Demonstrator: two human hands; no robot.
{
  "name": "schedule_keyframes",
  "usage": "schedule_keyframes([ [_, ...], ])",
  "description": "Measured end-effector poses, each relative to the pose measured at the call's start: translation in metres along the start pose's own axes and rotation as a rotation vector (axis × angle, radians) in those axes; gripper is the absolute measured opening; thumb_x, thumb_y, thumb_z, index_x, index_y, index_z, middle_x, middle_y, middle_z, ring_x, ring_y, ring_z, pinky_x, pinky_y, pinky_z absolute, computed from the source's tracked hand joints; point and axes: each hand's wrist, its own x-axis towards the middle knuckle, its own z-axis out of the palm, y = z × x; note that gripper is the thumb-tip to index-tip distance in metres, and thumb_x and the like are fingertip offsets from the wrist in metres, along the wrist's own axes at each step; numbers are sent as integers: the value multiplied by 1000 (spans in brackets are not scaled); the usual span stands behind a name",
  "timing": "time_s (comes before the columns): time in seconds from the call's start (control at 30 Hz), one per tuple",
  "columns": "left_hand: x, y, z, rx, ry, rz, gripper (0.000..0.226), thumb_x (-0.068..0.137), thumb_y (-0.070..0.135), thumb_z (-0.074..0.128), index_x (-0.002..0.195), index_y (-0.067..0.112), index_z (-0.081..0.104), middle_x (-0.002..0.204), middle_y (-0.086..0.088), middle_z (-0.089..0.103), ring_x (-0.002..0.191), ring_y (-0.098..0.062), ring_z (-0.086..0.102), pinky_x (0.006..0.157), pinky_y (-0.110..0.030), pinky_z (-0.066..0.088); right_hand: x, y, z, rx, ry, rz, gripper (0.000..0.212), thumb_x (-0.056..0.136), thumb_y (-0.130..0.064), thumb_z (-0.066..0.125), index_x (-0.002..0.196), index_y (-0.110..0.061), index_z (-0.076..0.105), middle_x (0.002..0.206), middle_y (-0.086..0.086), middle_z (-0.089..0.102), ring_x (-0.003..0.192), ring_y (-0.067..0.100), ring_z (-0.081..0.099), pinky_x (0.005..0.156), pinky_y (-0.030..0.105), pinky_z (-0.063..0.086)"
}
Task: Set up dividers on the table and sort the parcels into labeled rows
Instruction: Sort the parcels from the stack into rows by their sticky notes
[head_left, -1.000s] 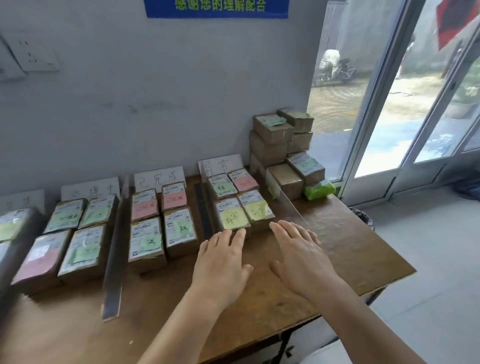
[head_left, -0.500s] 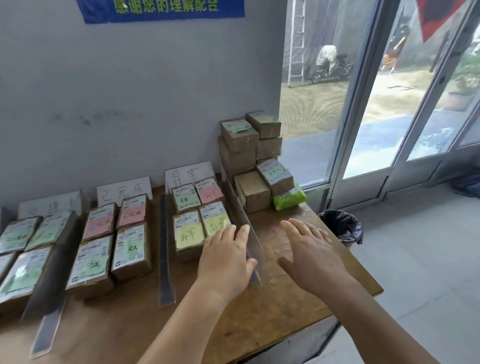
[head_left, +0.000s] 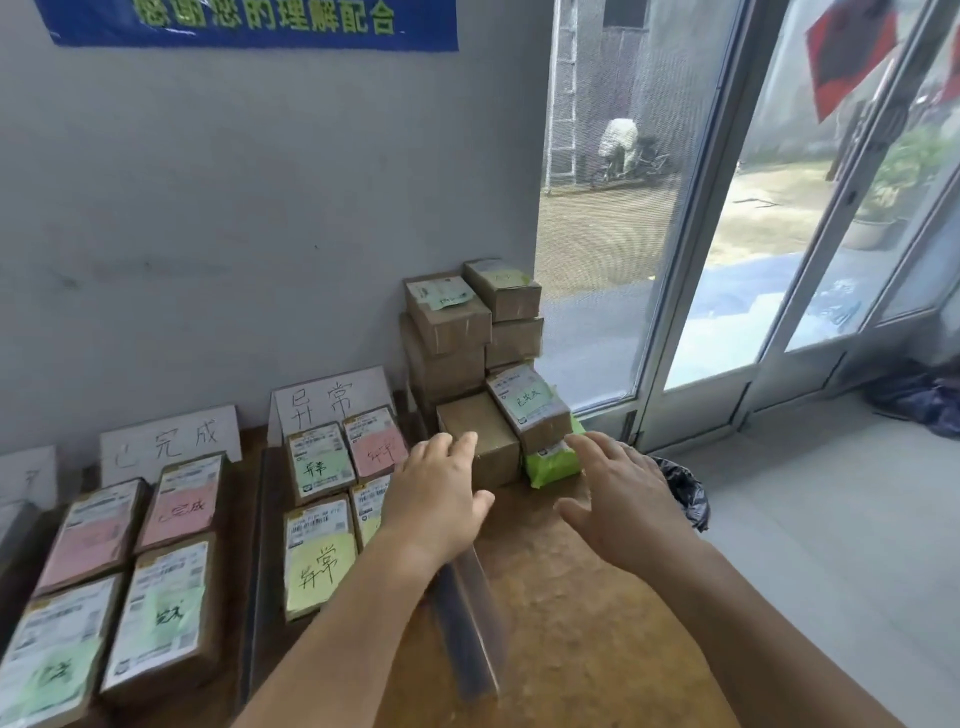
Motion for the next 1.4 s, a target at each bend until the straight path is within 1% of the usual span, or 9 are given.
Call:
schedule_keyframes([
  [0.3, 74, -7, -14, -20, 79, -79, 66, 92, 42, 54, 148, 21, 27, 140, -4, 44, 128, -24, 40, 104, -36, 34, 90, 1, -11, 83, 23, -76, 73, 88, -44, 56, 148, -23, 21, 152, -3, 28, 138, 20, 25, 113, 37, 18],
  [0.6, 157, -11, -17, -188, 163, -296, 68, 94, 44, 51, 150, 24, 20, 147, -5, 39, 132, -25, 41, 103, -40, 38, 197, 26, -25, 199, 10, -167, 70, 91, -44, 53, 147, -18, 22, 149, 3, 33, 134, 24, 33, 107, 37, 28],
  [0.8, 208, -19, -7, -328, 242, -411, 69, 95, 44, 50, 151, 19, 19, 152, -5, 34, 138, -23, 35, 107, -36, 33, 262, 35, -18, 281, 14, -152, 63, 89, -45, 52, 141, -16, 31, 136, 7, 44, 124, 30, 40, 98, 38, 34],
  [0.97, 241, -29, -1, -390, 259, -511, 63, 96, 42, 48, 149, 15, 25, 145, -6, 41, 131, -23, 42, 104, -35, 37, 308, 36, -10, 386, 52, -46, 73, 89, -46, 52, 146, -11, 24, 144, 12, 37, 129, 32, 34, 102, 40, 30],
  [1.1, 256, -37, 5, -462, 238, -580, 53, 96, 40, 49, 142, 15, 36, 138, -4, 50, 123, -22, 50, 95, -30, 41, 337, 37, -2, 454, 3, 78, 74, 91, -50, 48, 145, -5, 23, 144, 18, 38, 130, 36, 34, 103, 42, 30],
  [1.2, 258, -41, 9, -479, 211, -591, 50, 96, 42, 48, 138, 16, 41, 135, -3, 53, 119, -22, 52, 91, -30, 42, 351, 36, 4, 471, -15, 124, 69, 91, -53, 45, 135, -1, 32, 134, 20, 48, 122, 38, 43, 97, 43, 37],
  [1.27, 259, -42, 12, -488, 208, -600, 47, 96, 44, 47, 133, 15, 44, 133, -3, 55, 116, -21, 54, 84, -27, 42, 356, 35, 8, 503, -35, 156, 65, 91, -55, 42, 128, -1, 37, 125, 20, 53, 115, 38, 48, 93, 44, 41],
  [1.33, 258, -43, 13, -485, 194, -612, 46, 96, 47, 46, 128, 14, 47, 129, -3, 57, 105, -17, 55, 74, -22, 39, 358, 34, 12, 541, -44, 176, 62, 92, -55, 40, 124, -2, 40, 117, 19, 57, 109, 38, 52, 89, 44, 44],
  [1.4, 258, -45, 14, -491, 182, -615, 46, 95, 49, 45, 123, 13, 51, 124, -3, 60, 94, -13, 51, 71, -22, 38, 360, 32, 15, 547, -22, 168, 60, 93, -54, 39, 122, -2, 44, 113, 18, 58, 105, 37, 53, 86, 42, 45],
])
